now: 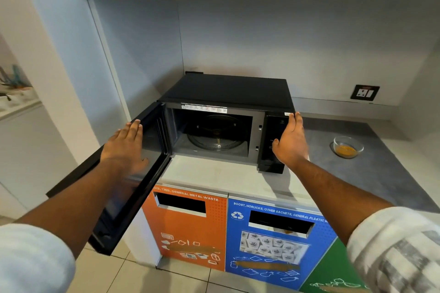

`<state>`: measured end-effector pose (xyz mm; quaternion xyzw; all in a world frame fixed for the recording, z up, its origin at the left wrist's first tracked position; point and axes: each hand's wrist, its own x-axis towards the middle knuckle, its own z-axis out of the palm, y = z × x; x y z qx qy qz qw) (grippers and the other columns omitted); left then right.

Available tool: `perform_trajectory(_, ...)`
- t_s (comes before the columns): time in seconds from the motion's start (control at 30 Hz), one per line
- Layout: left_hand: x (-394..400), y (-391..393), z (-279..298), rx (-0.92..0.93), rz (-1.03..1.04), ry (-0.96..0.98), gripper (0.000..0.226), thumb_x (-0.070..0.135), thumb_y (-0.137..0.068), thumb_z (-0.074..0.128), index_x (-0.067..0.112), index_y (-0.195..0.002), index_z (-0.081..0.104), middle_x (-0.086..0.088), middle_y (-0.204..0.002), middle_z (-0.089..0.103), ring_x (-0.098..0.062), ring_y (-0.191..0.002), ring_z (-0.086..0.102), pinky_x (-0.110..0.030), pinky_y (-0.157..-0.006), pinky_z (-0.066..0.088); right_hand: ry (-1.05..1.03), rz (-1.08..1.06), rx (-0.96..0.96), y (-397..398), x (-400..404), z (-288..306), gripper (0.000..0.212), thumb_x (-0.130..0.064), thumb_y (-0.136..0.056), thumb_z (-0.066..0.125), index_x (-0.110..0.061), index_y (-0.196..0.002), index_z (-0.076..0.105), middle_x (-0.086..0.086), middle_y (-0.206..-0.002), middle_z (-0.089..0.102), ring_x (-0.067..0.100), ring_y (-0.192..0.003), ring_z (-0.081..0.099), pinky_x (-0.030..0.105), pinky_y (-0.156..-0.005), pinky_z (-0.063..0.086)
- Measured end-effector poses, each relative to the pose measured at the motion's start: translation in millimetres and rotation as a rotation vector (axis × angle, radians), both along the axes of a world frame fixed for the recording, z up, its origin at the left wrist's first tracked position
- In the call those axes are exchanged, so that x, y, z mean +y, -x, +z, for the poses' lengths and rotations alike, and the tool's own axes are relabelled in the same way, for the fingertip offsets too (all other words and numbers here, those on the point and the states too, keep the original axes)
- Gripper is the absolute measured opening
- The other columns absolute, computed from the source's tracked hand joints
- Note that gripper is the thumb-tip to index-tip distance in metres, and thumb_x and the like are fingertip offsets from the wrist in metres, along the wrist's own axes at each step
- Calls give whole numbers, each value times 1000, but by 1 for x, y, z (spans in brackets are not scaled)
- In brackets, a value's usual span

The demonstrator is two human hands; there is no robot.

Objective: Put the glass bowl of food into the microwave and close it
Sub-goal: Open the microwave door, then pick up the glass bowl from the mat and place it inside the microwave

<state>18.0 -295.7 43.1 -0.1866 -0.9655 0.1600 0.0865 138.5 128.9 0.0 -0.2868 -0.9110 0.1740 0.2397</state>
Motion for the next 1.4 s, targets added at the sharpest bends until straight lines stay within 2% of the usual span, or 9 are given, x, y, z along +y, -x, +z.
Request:
perform_trajectory(0.37,-12,3,-2,29,-60,26,104,68,-88,37,5,-158,-9,-12,-169,-12,-25,-157,-4,-40,-128,10,-27,10,-98,-8,-5,11,103,-17,-90,74,-14,-164,3,5,-174,-6,35,-155,29,36,-104,52)
perform_trajectory(0.53,-17,5,-4,54,-96,35,104,69,-89,37,5,-158,-8,-13,-169,-11,-27,-157,-4,-42,-127,10,-20,29,-146,-13,-13,20,105,-23,-91,74,-10,-164,-1,10,-173,-9,38,-157,21,40,-113,44)
perform_trajectory(0.67,-21,0,-8,123,-172,12,90,57,-94,39,9,-159,2,-9,-170,0,-25,-157,0,-42,-127,9,14,27,-138,-23,-26,21,107,-30,-92,73,-6,-162,-3,13,-173,-9,37,-159,14,43,-121,35)
perform_trajectory(0.87,-1,-26,-15,101,-196,-202,76,44,-93,51,11,-157,25,-8,-166,25,-25,-156,16,-45,-126,14,-38,66,-140,-47,-46,7,106,-35,-93,71,-4,-162,-2,16,-173,-3,35,-160,8,41,-127,24)
perform_trajectory(1.0,29,-55,-25,22,-238,-322,68,44,-94,52,10,-151,38,-12,-160,37,-30,-152,28,-46,-123,26,-17,119,-149,-71,-42,-7,107,-36,-90,73,-4,-162,1,17,-172,0,35,-159,13,44,-126,28)
perform_trajectory(1.13,71,-81,-41,-37,-278,-442,65,51,-98,42,12,-150,39,-11,-161,37,-29,-151,29,-44,-122,28,-16,100,-156,-95,-21,-18,105,-43,-88,72,-4,-162,8,18,-172,4,36,-159,11,40,-126,22)
perform_trajectory(1.4,189,-124,-51,-76,-406,-474,68,60,-97,34,18,-151,38,-7,-161,38,-26,-151,31,-43,-122,27,-1,96,-155,-153,58,-30,100,-45,-89,70,-9,-163,13,12,-173,8,32,-160,9,44,-127,22)
